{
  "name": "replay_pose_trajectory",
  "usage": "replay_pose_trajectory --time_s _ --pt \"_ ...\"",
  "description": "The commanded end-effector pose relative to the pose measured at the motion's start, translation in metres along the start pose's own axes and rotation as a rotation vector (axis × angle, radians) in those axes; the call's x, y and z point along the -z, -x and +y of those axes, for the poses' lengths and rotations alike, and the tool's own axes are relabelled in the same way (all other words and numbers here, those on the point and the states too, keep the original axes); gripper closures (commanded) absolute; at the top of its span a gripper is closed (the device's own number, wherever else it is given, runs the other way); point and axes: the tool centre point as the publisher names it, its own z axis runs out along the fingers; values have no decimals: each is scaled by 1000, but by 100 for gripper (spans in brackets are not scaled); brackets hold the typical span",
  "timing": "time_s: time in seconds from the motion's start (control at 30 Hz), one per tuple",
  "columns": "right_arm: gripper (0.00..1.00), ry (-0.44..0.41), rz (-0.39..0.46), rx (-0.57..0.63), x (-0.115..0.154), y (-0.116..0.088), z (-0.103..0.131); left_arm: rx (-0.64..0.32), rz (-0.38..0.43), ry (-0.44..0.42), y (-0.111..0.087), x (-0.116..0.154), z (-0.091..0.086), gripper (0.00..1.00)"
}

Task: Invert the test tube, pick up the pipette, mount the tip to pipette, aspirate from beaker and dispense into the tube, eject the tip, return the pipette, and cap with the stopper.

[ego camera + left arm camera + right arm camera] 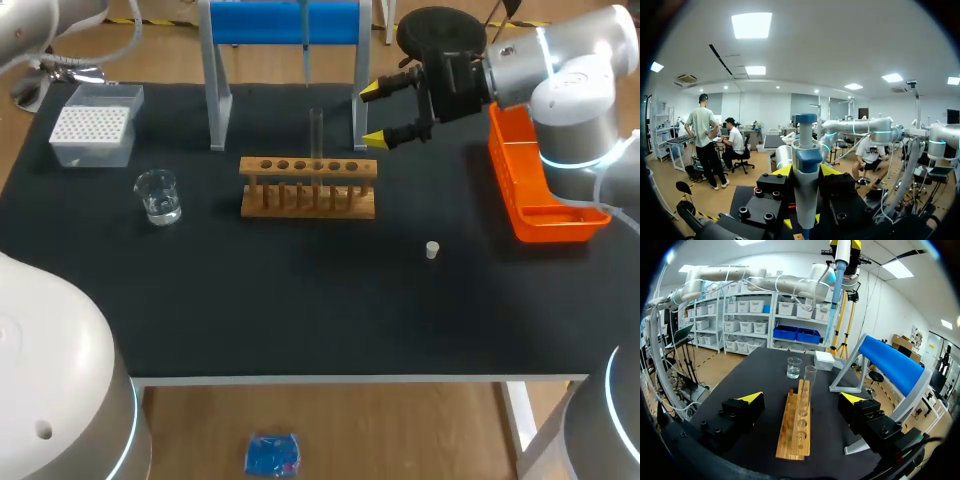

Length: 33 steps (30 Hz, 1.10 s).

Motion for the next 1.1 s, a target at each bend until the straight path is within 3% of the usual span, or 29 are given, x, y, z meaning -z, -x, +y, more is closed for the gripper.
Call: replay_pose_trajectory --time_s 0.03,1.1 --pt "0 0 1 1 0 0 0 0 3 2 1 1 -1 100" --pt "0 0 1 1 0 0 0 -9 -129 10 -17 -31 6 100"
